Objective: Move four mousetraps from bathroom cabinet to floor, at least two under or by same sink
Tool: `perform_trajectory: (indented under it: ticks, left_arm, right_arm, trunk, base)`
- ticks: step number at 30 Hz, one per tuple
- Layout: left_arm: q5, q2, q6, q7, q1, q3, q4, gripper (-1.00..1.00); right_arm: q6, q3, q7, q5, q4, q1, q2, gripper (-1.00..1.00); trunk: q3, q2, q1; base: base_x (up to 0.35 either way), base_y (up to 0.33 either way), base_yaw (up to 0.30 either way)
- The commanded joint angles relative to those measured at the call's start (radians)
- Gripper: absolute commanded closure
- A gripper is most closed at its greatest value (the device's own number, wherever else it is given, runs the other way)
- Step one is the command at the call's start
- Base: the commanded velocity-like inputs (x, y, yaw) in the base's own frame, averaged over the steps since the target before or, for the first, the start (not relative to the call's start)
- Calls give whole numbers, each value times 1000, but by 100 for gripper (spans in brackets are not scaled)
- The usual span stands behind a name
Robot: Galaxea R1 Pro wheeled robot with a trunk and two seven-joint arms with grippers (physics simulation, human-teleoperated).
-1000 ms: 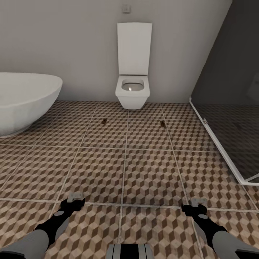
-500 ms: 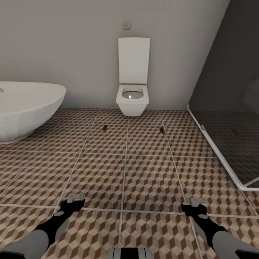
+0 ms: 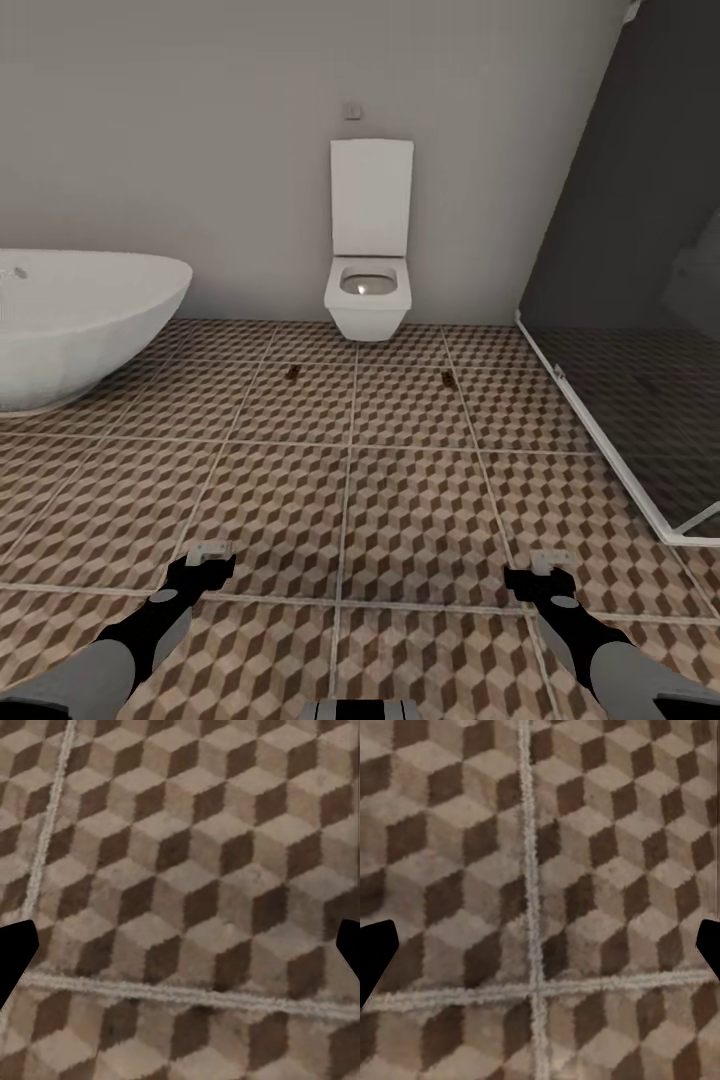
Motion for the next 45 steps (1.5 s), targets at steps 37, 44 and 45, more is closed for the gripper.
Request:
perform_trajectory:
  ticks: [37, 44, 45]
  left_arm:
    - [9, 1, -4, 2, 0, -9, 28, -100]
    - [10, 1, -5, 2, 0, -8, 39, -100]
    - [10, 1, -5, 2, 0, -8, 39, -100]
  right_arm:
    - [-15, -7, -2, 10, 4, -1, 1, -100]
    - [-15, -7, -2, 10, 9, -1, 2, -100]
    - [-15, -7, -2, 10, 10, -1, 2, -100]
  trunk:
    - [142, 8, -17]
    - [170, 10, -20]
    - [173, 10, -20]
  base:
    - [0, 0, 0]
    - [0, 0, 0]
    - [0, 0, 0]
